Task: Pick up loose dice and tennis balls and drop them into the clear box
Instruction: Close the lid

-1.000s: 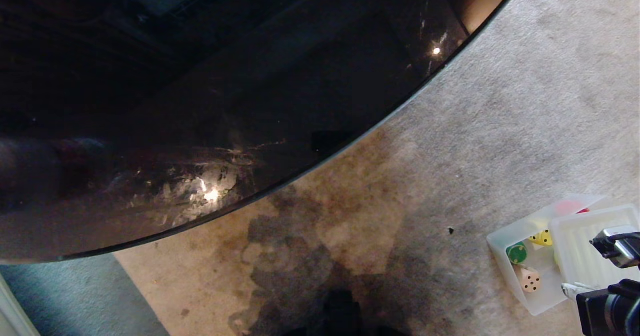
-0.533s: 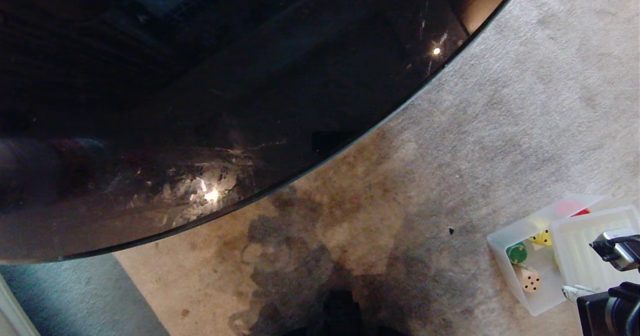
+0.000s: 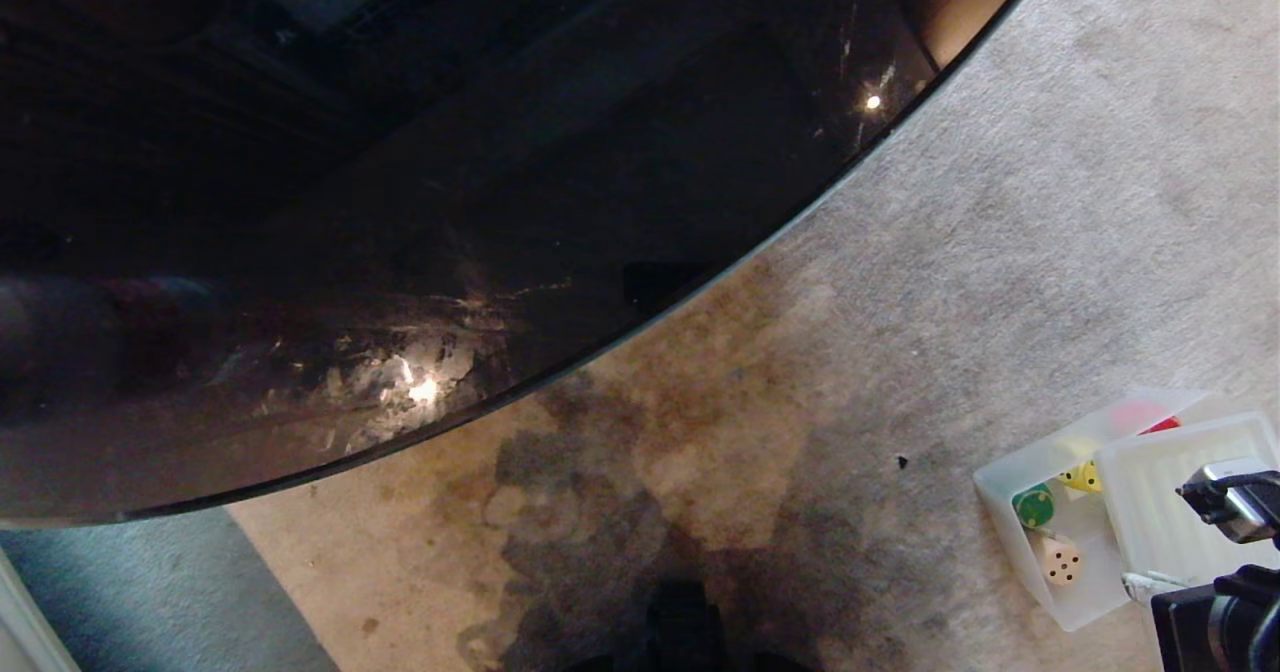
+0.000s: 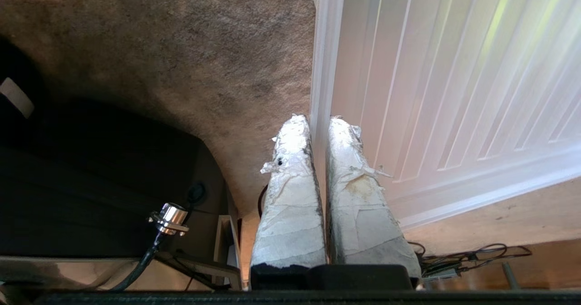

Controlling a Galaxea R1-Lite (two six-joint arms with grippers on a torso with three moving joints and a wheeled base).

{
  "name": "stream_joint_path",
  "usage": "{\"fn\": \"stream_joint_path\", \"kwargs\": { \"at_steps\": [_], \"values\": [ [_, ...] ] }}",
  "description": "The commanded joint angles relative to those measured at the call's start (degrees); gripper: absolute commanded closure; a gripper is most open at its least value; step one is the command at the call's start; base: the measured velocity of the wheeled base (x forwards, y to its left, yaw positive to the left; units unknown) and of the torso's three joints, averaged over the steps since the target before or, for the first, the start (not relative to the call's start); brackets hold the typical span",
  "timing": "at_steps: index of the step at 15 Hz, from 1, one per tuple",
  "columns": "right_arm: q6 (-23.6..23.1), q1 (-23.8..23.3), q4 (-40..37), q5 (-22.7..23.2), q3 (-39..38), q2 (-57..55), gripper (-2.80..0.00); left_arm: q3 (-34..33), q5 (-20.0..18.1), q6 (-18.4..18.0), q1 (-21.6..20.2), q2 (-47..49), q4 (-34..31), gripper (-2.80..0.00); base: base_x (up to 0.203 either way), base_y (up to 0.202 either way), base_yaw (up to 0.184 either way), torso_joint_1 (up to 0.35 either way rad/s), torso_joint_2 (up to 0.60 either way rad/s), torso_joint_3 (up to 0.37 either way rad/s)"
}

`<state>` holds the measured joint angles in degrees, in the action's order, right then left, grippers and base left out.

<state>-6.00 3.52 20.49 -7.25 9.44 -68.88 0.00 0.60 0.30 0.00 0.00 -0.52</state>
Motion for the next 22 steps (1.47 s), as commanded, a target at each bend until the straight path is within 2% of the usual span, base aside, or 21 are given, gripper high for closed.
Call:
{"fn": "stream_joint_path", "kwargs": {
  "at_steps": [1, 22],
  "values": [
    [0.02, 0.08, 0.22, -0.12, -0.8, -0.22, 0.0, 0.0, 0.02, 0.05, 0.0, 0.0, 0.0, 0.0, 0.0, 0.0, 0.0, 0.0, 0.0, 0.0],
    [0.11, 0.08, 0.16, -0.13, -1.18, -0.12, 0.0, 0.0, 0.02, 0.05, 0.0, 0.0, 0.0, 0.0, 0.0, 0.0, 0.0, 0.0, 0.0, 0.0]
  ]
}}
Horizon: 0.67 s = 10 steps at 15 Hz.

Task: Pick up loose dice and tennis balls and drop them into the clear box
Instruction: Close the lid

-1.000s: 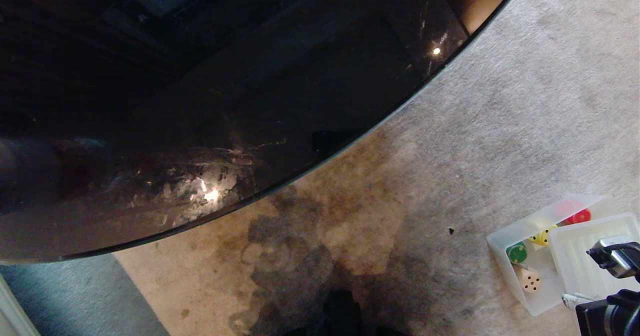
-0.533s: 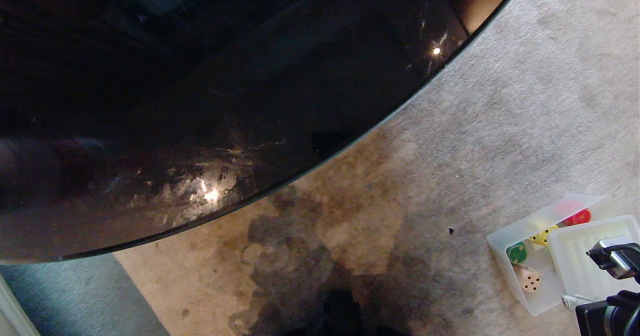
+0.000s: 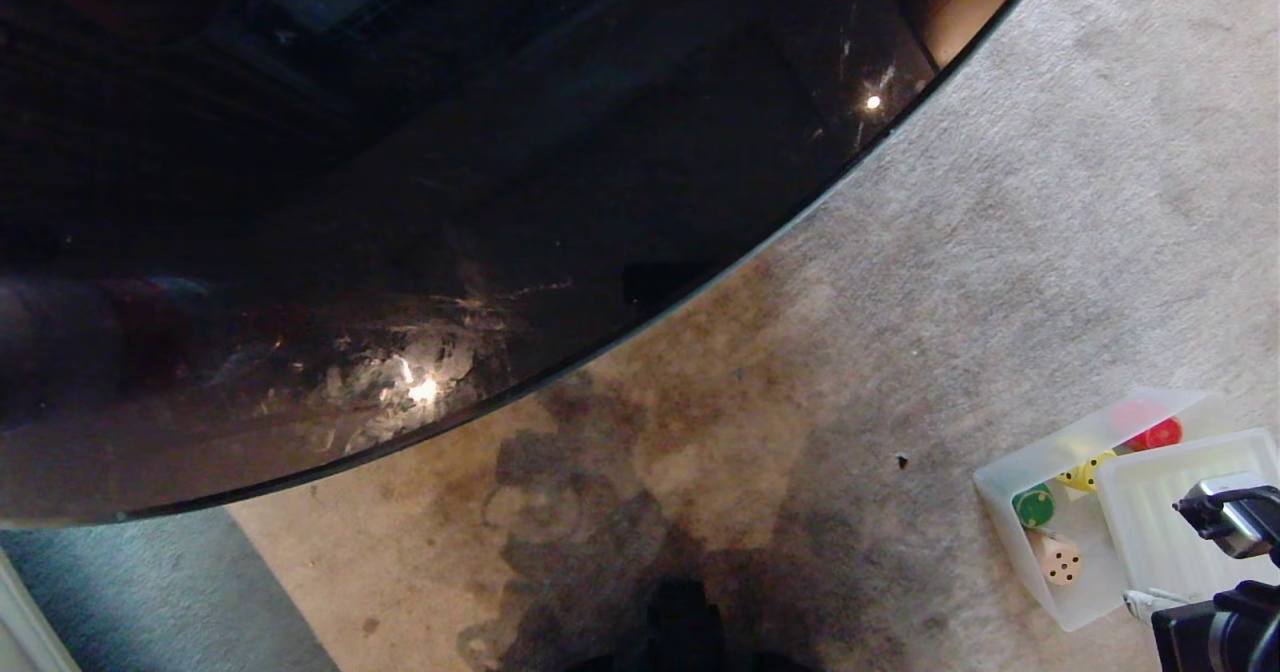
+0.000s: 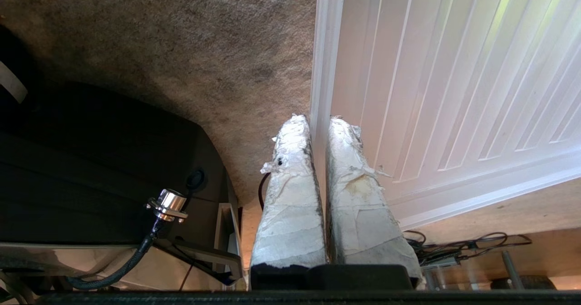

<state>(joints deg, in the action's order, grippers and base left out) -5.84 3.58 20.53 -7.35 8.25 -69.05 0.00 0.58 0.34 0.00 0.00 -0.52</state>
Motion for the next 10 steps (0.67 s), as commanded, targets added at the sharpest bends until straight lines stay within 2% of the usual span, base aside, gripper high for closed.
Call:
{"fn": "stream_joint_path", "kwargs": {
  "at_steps": [1, 10],
  "values": [
    [-0.05, 0.02, 0.13, -0.03, 0.01, 0.05, 0.0, 0.0, 0.03, 0.01, 0.0, 0.0, 0.0, 0.0, 0.0, 0.0, 0.0, 0.0, 0.0, 0.0],
    [-0.05, 0.11, 0.21, -0.03, -0.08, 0.14, 0.0, 0.0, 0.03, 0.01, 0.0, 0.0, 0.0, 0.0, 0.0, 0.0, 0.0, 0.0, 0.0, 0.0]
  ]
}}
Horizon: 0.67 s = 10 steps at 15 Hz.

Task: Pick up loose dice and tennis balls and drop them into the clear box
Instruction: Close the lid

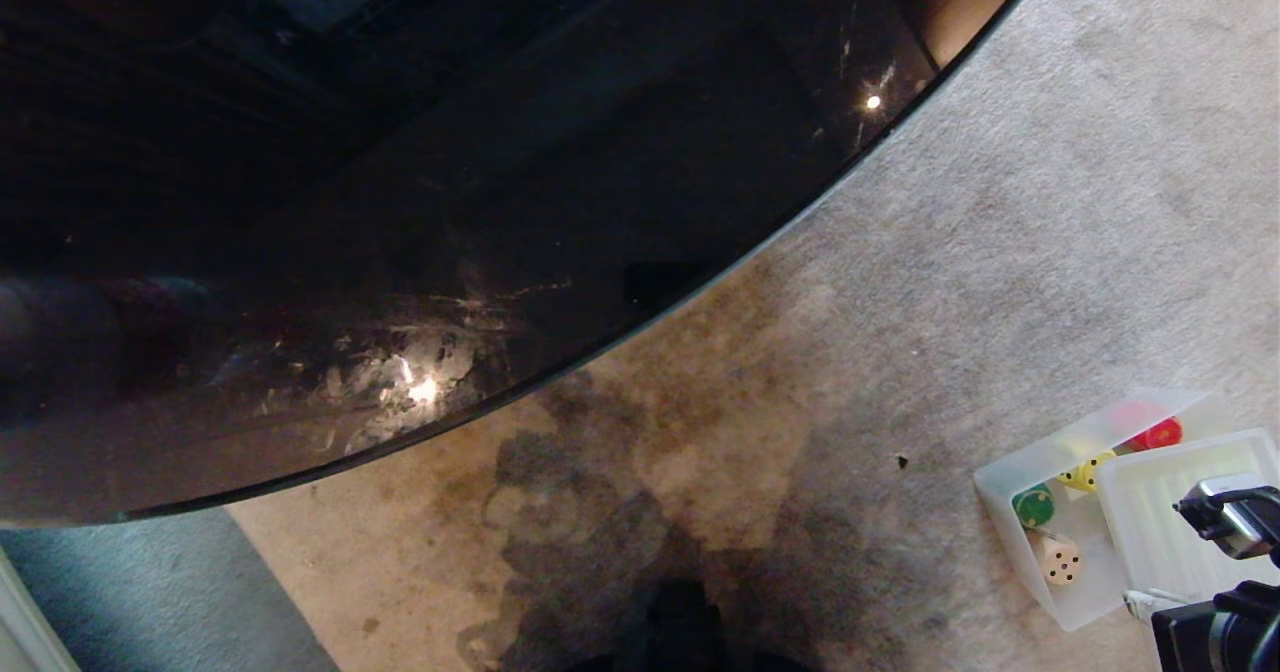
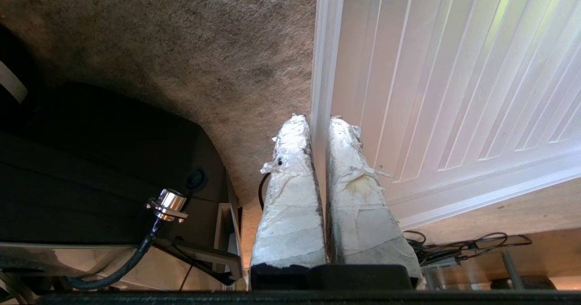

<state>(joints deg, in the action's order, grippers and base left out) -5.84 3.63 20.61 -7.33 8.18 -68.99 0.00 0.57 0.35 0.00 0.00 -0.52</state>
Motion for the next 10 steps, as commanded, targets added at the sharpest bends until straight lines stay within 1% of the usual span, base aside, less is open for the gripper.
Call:
{"fn": "stream_joint_path", "kwargs": {
  "at_steps": [1, 10],
  "values": [
    [-0.13, -0.03, 0.13, -0.05, -0.01, -0.01, 0.0, 0.0, 0.04, 0.0, 0.0, 0.0, 0.0, 0.0, 0.0, 0.0, 0.0, 0.0, 0.0, 0.0],
    [-0.11, 0.03, 0.13, -0.05, -0.01, -0.04, 0.0, 0.0, 0.04, 0.09, 0.0, 0.0, 0.0, 0.0, 0.0, 0.0, 0.0, 0.0, 0.0, 0.0]
  ]
}}
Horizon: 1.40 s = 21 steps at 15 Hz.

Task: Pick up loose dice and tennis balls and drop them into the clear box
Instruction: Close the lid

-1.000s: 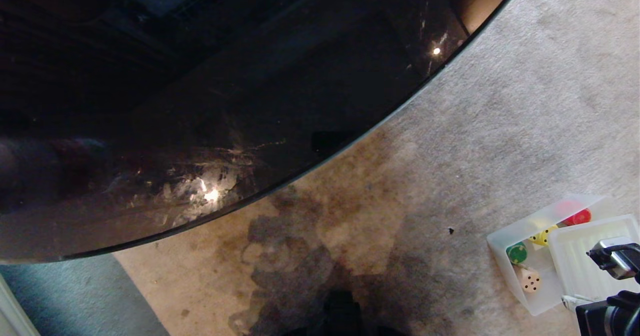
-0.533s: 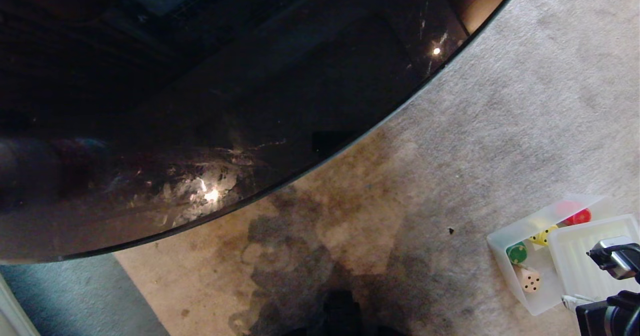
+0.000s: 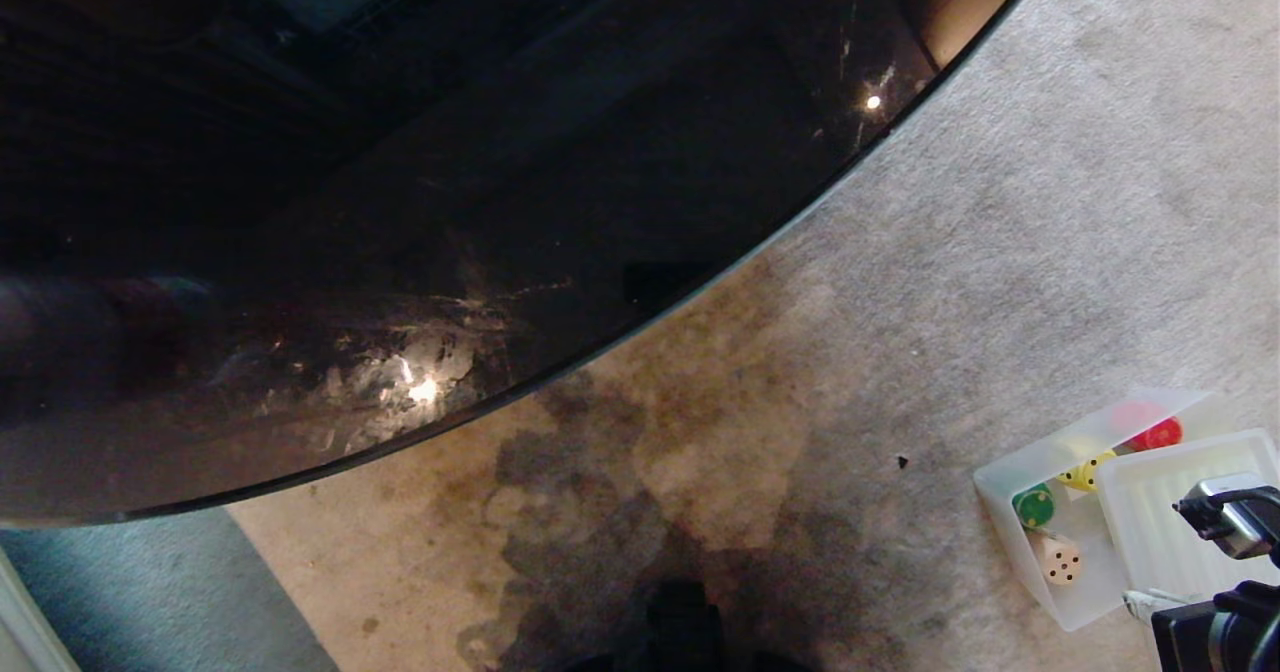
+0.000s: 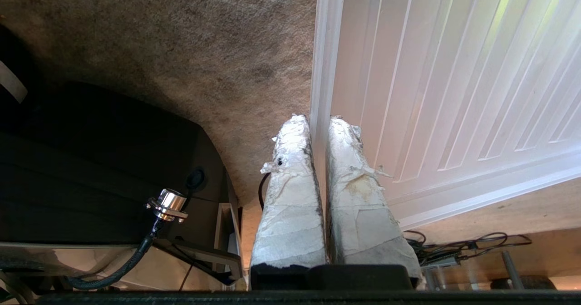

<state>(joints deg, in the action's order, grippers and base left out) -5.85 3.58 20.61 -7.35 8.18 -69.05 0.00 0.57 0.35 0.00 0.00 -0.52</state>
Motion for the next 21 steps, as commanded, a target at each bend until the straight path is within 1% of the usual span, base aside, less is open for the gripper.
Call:
{"fn": "stream_joint_path", "kwargs": {
  "at_steps": [1, 21],
  "values": [
    [-0.13, 0.11, 0.13, -0.03, -0.01, 0.05, 0.0, 0.0, 0.04, 0.0, 0.0, 0.0, 0.0, 0.0, 0.0, 0.0, 0.0, 0.0, 0.0, 0.0],
    [-0.04, 0.02, 0.13, -0.03, -0.45, 0.32, 0.0, 0.0, 0.04, 0.0, 0.0, 0.0, 0.0, 0.0, 0.0, 0.0, 0.0, 0.0, 0.0, 0.0]
  ]
}}
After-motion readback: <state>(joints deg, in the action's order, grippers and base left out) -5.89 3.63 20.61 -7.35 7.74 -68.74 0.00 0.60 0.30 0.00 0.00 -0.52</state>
